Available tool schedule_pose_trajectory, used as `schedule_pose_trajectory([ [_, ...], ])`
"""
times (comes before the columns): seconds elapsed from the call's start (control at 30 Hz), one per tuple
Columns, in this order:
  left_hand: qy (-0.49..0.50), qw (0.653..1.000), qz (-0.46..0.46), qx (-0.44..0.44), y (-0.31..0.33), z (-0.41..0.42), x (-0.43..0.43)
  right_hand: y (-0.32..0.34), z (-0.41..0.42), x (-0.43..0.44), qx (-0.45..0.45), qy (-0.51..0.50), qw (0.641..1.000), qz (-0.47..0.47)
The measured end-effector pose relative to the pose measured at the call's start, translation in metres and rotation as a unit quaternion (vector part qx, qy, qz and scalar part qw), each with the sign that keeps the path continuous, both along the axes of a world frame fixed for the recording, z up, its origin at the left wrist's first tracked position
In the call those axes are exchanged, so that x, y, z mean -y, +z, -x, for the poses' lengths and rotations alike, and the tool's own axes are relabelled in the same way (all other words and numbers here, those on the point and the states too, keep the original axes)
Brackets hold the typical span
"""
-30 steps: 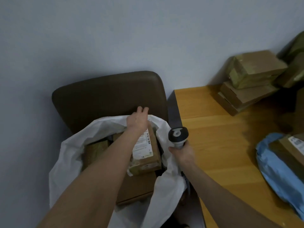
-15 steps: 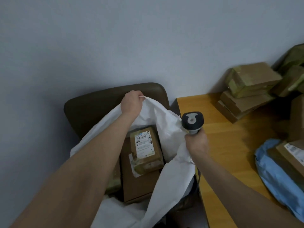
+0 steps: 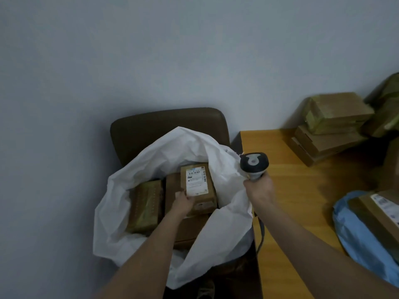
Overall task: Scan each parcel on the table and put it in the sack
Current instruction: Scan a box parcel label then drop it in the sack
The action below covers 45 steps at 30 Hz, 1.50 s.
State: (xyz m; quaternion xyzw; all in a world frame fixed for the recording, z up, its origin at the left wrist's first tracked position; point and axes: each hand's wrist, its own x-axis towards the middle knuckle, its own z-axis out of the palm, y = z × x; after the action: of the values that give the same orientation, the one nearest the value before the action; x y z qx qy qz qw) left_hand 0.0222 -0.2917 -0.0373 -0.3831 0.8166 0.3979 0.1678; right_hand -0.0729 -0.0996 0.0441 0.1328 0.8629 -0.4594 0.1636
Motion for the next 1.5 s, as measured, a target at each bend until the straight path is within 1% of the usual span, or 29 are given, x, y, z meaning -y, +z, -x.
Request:
schedule_pose_trajectory([
  [0.03,-0.034,0.999,-0.023,-0.009,-0.001,0.003,-0.009,-0.002,0.000,-0.001,-0.002,0.005,1.000,0.003],
  [0.1,-0.072,0.997,-0.029,-0.023,0.004,0.011,-0.023,-0.004,-0.002,-0.004,0.001,0.017,1.000,0.012],
  [0.17,-0.069,0.997,0.009,-0.014,0.012,0.014,-0.028,-0.004,-0.008,-0.008,0.007,0.027,0.999,0.034],
  [0.27,-0.049,0.994,0.099,-0.005,0.033,0.007,-0.025,0.003,-0.019,-0.019,0.018,0.027,0.997,0.064],
  [0.37,-0.079,0.983,0.166,-0.025,0.064,0.004,-0.035,0.018,-0.029,-0.032,0.047,-0.003,0.992,0.119],
  [0.47,-0.112,0.966,0.232,-0.040,0.095,0.007,-0.058,0.036,-0.043,-0.043,0.096,-0.041,0.975,0.198],
  [0.57,-0.160,0.941,0.289,-0.070,0.121,0.009,-0.082,0.058,-0.060,-0.055,0.151,-0.072,0.951,0.260],
  [0.63,-0.190,0.929,0.306,-0.087,0.135,0.009,-0.095,0.069,-0.072,-0.064,0.178,-0.075,0.940,0.280],
  [0.73,-0.235,0.915,0.310,-0.105,0.150,0.007,-0.115,0.083,-0.093,-0.083,0.195,-0.064,0.933,0.296],
  [0.8,-0.253,0.909,0.309,-0.120,0.157,0.005,-0.129,0.093,-0.104,-0.098,0.189,-0.056,0.936,0.293],
  [0.9,-0.287,0.905,0.277,-0.144,0.168,0.008,-0.155,0.108,-0.115,-0.127,0.171,-0.048,0.949,0.259],
  [1.07,-0.342,0.888,0.260,-0.165,0.189,0.024,-0.212,0.128,-0.113,-0.186,0.120,-0.076,0.969,0.201],
  [1.3,-0.388,0.860,0.265,-0.198,0.217,0.063,-0.315,0.146,-0.081,-0.290,0.018,-0.149,0.973,0.176],
  [1.5,-0.403,0.849,0.261,-0.220,0.235,0.105,-0.422,0.165,-0.034,-0.403,-0.041,-0.164,0.975,0.147],
])
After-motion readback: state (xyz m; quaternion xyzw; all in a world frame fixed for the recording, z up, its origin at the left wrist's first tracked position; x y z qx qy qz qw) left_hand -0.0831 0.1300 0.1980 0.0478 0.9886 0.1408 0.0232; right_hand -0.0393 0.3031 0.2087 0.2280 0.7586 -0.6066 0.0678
